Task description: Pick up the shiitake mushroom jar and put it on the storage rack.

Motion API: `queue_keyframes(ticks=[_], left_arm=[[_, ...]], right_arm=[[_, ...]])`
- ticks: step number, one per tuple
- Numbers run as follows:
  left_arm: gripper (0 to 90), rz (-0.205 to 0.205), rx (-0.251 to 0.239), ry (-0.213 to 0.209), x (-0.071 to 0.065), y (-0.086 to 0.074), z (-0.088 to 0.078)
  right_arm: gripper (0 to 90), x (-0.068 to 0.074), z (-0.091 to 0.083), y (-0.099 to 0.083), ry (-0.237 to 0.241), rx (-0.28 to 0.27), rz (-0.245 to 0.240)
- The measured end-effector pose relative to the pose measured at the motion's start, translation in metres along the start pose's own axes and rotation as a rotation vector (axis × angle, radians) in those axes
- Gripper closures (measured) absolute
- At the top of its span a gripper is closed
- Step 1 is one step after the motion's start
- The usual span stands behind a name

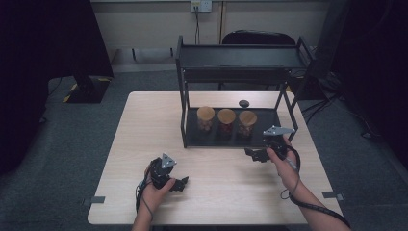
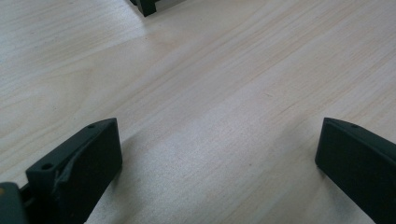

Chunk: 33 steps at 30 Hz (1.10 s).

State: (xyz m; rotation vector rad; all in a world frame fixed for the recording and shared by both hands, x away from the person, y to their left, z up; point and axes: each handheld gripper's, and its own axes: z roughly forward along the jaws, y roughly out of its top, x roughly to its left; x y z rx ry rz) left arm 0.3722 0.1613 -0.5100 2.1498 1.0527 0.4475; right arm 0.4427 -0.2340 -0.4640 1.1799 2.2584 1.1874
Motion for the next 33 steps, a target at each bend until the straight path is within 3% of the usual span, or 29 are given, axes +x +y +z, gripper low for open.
queue_keyframes(ticks=[6,17,29,33], left_arm=[[0.1,0.0,0.0,0.0,0.0,0.0,0.0],[0.1,0.0,0.0,0.0,0.0,0.0,0.0],[0.2,0.0,0.0,0.0,0.0,0.0,0.0],[0.2,0.0,0.0,0.0,0.0,0.0,0.0]], right_arm=[[1.2,0.002,-0.008,-0.011,0.003,0.018,-0.032],[1.2,0.001,-0.022,-0.034,0.019,0.029,-0.032],[1.3,0.004,-0.029,-0.049,0.021,0.049,-0.068],[1.3,0.003,-0.032,-0.056,0.029,0.051,-0.055]])
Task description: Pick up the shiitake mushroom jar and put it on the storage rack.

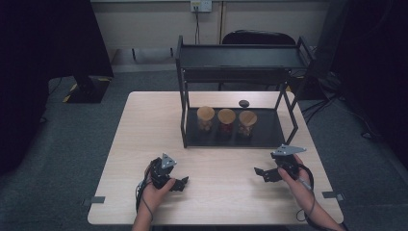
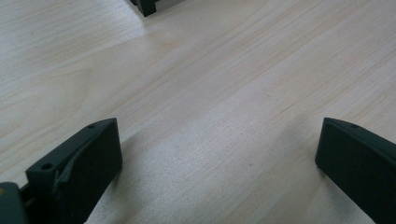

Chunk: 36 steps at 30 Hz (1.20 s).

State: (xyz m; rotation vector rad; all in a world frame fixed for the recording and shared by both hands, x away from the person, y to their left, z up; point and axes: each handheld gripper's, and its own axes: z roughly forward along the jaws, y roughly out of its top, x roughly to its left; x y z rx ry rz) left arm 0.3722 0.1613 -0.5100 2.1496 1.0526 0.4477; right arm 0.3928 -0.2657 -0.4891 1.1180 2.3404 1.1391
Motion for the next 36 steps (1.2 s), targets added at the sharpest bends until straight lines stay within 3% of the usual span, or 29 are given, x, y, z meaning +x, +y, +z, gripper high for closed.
queue_keyframes(ticks=[23,26,30,36], left_arm=[[0.1,0.0,0.0,0.0,0.0,0.0,0.0],[0.2,0.0,0.0,0.0,0.0,0.0,0.0],[0.2,0.0,0.0,0.0,0.0,0.0,0.0],[0.2,0.0,0.0,-0.001,0.0,0.0,0.0]], right_arm=[[1.3,0.002,-0.019,-0.033,-0.015,0.017,-0.042],[1.3,0.003,-0.022,-0.04,-0.012,0.031,-0.03],[1.3,0.006,-0.026,-0.042,-0.033,0.05,-0.076],[1.3,0.007,-0.025,-0.044,-0.044,0.063,-0.08]])
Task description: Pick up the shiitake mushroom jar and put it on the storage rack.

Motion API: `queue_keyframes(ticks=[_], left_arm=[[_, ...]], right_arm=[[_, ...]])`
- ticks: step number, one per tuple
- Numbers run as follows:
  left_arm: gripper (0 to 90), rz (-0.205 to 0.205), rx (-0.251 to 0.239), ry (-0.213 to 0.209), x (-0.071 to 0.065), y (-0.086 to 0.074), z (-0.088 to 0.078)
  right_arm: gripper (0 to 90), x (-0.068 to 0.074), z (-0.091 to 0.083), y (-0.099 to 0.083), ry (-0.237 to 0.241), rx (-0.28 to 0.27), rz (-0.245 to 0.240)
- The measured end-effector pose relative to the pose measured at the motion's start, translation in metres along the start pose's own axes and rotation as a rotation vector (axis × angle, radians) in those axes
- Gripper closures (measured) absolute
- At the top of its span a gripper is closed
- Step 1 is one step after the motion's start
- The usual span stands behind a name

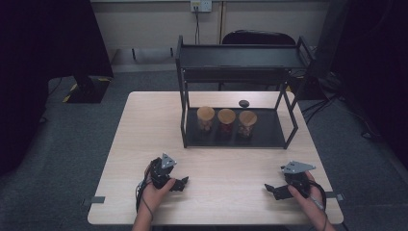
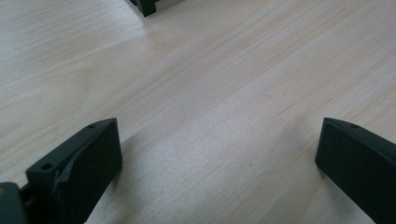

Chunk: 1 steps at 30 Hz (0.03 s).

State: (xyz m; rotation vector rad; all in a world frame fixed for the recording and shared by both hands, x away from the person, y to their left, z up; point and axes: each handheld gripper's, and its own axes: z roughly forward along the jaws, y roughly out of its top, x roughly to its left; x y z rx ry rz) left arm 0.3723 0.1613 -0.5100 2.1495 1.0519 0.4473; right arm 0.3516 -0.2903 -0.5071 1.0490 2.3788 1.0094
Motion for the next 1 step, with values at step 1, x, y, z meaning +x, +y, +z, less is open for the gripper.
queue_keyframes(ticks=[1], left_arm=[[0.2,0.0,0.0,0.0,0.0,0.0,0.0]], right_arm=[[1.4,-0.0002,0.0003,-0.0002,0.004,0.001,0.0]])
